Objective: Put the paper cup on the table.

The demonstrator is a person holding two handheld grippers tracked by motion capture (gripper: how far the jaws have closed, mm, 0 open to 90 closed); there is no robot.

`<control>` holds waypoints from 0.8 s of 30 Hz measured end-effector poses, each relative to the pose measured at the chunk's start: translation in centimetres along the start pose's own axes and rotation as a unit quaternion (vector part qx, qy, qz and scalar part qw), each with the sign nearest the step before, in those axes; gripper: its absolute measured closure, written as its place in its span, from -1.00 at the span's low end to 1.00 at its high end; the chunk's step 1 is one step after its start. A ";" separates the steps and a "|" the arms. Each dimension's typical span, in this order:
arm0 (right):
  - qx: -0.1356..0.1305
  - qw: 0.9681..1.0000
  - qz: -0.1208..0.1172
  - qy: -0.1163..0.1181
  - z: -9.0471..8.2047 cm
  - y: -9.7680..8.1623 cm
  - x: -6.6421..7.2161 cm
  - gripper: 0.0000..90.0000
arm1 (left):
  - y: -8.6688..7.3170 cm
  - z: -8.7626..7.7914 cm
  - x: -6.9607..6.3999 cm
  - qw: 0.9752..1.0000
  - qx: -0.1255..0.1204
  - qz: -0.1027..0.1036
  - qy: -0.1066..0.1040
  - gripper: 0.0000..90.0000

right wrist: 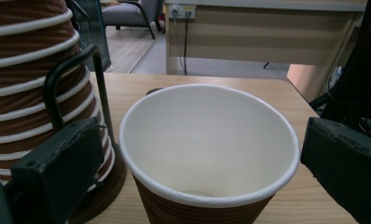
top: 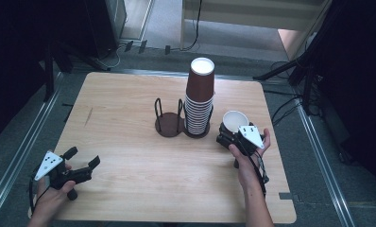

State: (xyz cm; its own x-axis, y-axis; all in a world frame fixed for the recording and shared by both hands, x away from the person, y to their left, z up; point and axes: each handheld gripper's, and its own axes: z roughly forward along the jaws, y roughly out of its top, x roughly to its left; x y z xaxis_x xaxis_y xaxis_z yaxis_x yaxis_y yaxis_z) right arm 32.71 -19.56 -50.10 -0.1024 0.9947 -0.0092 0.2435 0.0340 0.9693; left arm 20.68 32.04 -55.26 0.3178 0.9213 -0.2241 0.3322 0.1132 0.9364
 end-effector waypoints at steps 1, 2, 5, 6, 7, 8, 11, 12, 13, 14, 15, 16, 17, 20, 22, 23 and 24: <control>-0.001 1.000 0.000 0.001 -0.2 0.1 0.0 -1.00 | 0.0 0.0 0.0 1.000 0.000 0.000 0.000 -1.00; -0.004 1.000 -0.002 0.001 -0.4 0.2 0.0 -1.00 | 0.0 0.0 0.0 1.000 -0.001 0.001 0.000 -1.00; -0.011 1.000 -0.002 0.007 -1.0 0.3 -0.1 -1.00 | 0.0 0.0 0.0 1.000 -0.002 0.000 0.001 -1.00; -0.012 1.000 -0.003 0.009 -1.2 0.3 -0.1 -1.00 | 0.0 0.0 0.0 1.000 -0.002 0.001 0.001 -1.00; -0.014 1.000 -0.004 0.009 -1.3 0.3 -0.1 -1.00 | 0.0 0.0 0.0 1.000 -0.001 0.001 0.001 -1.00; -0.016 1.000 -0.004 0.010 -1.5 0.4 -0.2 -1.00 | 0.0 0.0 0.0 1.000 -0.001 0.002 0.001 -1.00; -0.020 1.000 0.001 0.014 -2.1 0.4 -0.4 -1.00 | 0.0 0.0 0.0 1.000 -0.001 0.001 0.001 -1.00; -0.021 1.000 0.003 0.015 -2.3 0.4 -0.4 -1.00 | 0.0 0.0 0.0 1.000 -0.001 0.001 0.001 -1.00; -0.024 1.000 0.003 0.018 -2.5 0.4 -0.5 -1.00 | 0.0 0.0 0.0 1.000 -0.001 0.001 0.001 -1.00; -0.025 0.999 0.004 0.020 -2.7 0.4 -0.6 -1.00 | 0.0 0.0 0.0 1.000 -0.001 0.002 0.001 -1.00; -0.026 0.999 0.005 0.019 -2.9 0.3 -0.6 -1.00 | 0.0 0.0 0.0 1.000 -0.001 0.002 0.001 -1.00; -0.025 0.999 0.005 0.019 -3.1 0.3 -0.7 -1.00 | 0.0 0.0 0.0 1.000 -0.001 0.001 0.002 -1.00; -0.027 0.999 0.007 0.022 -3.3 0.3 -0.8 -1.00 | 0.0 0.0 0.0 1.000 -0.001 0.001 0.002 -1.00; -0.030 0.999 0.016 0.031 -3.9 0.5 -1.0 -1.00 | 0.0 0.0 0.0 1.000 -0.001 0.000 0.002 -1.00; -0.032 0.999 0.014 0.032 -4.3 0.5 -1.1 -1.00 | 0.0 0.0 0.1 1.000 -0.002 0.000 0.002 -1.00; -0.034 0.999 0.013 0.035 -4.5 0.5 -1.1 -1.00 | 0.0 0.0 0.1 1.000 -0.002 -0.001 0.002 -1.00; -0.034 0.999 0.013 0.036 -4.7 0.5 -1.2 -1.00 | 0.0 -0.1 0.1 1.000 -0.002 -0.001 0.002 -1.00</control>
State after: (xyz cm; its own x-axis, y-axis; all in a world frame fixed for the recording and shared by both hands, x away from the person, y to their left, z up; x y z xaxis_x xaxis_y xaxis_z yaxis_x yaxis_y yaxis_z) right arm 28.46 -21.15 -48.41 -0.1660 0.9856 0.0315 0.1804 -0.0011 0.9836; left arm 20.66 32.14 -55.25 0.3133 0.9228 -0.2243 0.3294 0.1159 0.9370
